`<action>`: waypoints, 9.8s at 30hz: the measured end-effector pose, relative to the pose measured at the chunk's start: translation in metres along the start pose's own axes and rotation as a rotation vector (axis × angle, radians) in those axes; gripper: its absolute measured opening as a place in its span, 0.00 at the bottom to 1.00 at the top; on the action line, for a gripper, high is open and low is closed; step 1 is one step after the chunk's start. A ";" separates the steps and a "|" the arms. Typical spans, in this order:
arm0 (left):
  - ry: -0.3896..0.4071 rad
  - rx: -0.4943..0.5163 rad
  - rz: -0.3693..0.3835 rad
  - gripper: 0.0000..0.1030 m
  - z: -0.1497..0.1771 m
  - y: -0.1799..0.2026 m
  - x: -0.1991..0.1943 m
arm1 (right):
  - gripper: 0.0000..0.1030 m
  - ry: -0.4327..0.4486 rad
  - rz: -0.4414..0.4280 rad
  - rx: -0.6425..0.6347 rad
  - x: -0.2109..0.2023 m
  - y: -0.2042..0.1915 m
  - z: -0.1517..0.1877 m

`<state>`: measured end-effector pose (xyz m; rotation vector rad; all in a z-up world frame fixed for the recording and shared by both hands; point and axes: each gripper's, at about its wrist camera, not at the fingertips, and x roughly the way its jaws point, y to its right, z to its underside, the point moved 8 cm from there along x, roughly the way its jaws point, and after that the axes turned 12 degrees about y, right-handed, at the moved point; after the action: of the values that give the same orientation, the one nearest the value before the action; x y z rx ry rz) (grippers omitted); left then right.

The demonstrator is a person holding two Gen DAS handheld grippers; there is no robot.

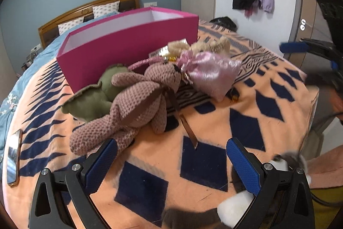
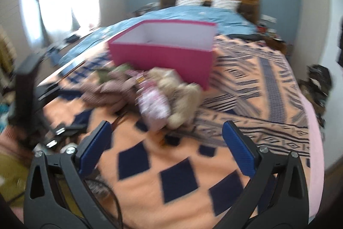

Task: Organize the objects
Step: 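Move the right tool down to the grey-brown raccoon plush, then grasp the grey-brown raccoon plush with the right tool and lift it, then carry the raccoon over the pink box and open the right tool, then move the left tool to the pink knitted bunny and grasp it, then carry the pink bunny into the pink box and open the left tool, then grasp the green frog plush with the left tool and lift it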

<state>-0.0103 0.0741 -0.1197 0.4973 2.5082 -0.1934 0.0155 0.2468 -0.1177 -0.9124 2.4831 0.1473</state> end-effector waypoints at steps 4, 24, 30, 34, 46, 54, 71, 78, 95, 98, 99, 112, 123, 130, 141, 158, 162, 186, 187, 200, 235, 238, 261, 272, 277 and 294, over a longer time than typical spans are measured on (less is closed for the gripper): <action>-0.016 0.033 -0.056 1.00 0.008 0.002 0.005 | 0.99 -0.120 -0.178 -0.012 0.004 -0.037 0.030; 0.050 -0.141 -0.087 1.00 0.002 -0.041 -0.016 | 0.42 -0.260 -0.470 0.103 0.042 -0.092 0.065; 0.085 -0.119 0.004 1.00 0.000 -0.036 -0.031 | 0.37 -0.171 -0.377 0.068 0.063 -0.064 0.033; -0.001 -0.034 0.026 1.00 0.016 -0.012 -0.010 | 0.29 -0.172 -0.325 0.105 0.086 -0.048 0.031; -0.001 -0.078 0.022 1.00 0.007 -0.024 0.001 | 0.74 -0.132 -0.236 0.117 0.073 -0.033 0.039; -0.005 -0.105 -0.006 1.00 -0.001 -0.037 -0.001 | 0.55 -0.125 -0.284 0.166 0.088 -0.034 0.038; 0.213 -0.190 0.080 0.76 -0.073 -0.061 -0.046 | 0.54 0.061 -0.202 0.193 0.073 -0.009 -0.058; 0.194 -0.155 0.114 0.53 -0.109 -0.069 -0.013 | 0.54 0.109 -0.208 0.169 0.097 -0.006 -0.111; 0.122 -0.192 0.084 0.40 -0.155 -0.134 0.057 | 0.54 0.021 -0.227 0.213 0.202 0.025 -0.159; 0.083 -0.206 0.081 0.40 -0.148 -0.142 0.076 | 0.54 -0.021 -0.228 0.226 0.220 0.029 -0.153; 0.068 -0.210 0.079 0.40 -0.145 -0.144 0.082 | 0.54 -0.040 -0.227 0.224 0.226 0.029 -0.149; -0.011 -0.196 0.038 0.40 -0.132 -0.148 0.105 | 0.58 -0.263 -0.219 0.236 0.283 0.029 -0.111; 0.076 -0.207 0.015 0.59 -0.139 -0.150 0.079 | 0.71 -0.176 -0.148 0.277 0.252 0.053 -0.127; 0.193 -0.193 0.028 0.79 -0.147 -0.136 0.037 | 0.71 -0.001 -0.189 0.224 0.190 0.033 -0.149; 0.162 -0.227 0.049 0.80 -0.094 -0.119 0.011 | 0.71 0.060 -0.278 0.071 0.126 -0.024 -0.101; 0.017 -0.217 0.082 0.80 -0.029 -0.090 0.032 | 0.71 -0.128 -0.261 0.137 0.142 -0.036 -0.031; -0.004 -0.239 0.072 0.80 -0.019 -0.096 0.035 | 0.71 -0.139 -0.167 0.209 0.145 -0.007 -0.024; -0.032 -0.314 0.035 0.60 0.000 -0.108 0.032 | 0.53 -0.169 -0.226 0.201 0.177 -0.021 -0.019; -0.033 -0.323 0.026 0.59 0.000 -0.110 0.032 | 0.53 -0.176 -0.230 0.212 0.175 -0.021 -0.019; -0.028 -0.367 -0.004 0.60 -0.002 -0.122 0.025 | 0.66 -0.159 -0.234 0.140 0.155 -0.028 -0.020; 0.174 -0.203 0.022 0.35 -0.118 -0.106 -0.003 | 0.57 0.031 -0.241 0.294 0.127 -0.002 -0.108; 0.198 -0.178 -0.005 0.34 -0.145 -0.118 0.001 | 0.57 0.069 -0.244 0.297 0.132 0.006 -0.133; 0.016 -0.187 -0.092 0.33 -0.167 -0.178 0.125 | 0.57 -0.110 -0.137 0.402 0.275 0.058 -0.149; 0.012 -0.208 -0.136 0.40 -0.157 -0.189 0.126 | 0.62 -0.240 -0.040 0.338 0.290 0.057 -0.132; 0.054 -0.198 -0.144 0.52 -0.157 -0.189 0.111 | 0.62 -0.244 -0.071 0.325 0.288 0.054 -0.125; 0.220 -0.218 -0.080 0.78 -0.137 -0.165 0.024 | 0.62 0.000 -0.243 0.202 0.186 0.003 -0.135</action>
<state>-0.1620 -0.0372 -0.0151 0.3449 2.7242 0.1100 -0.1643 0.1055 -0.0886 -1.1128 2.3127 -0.1817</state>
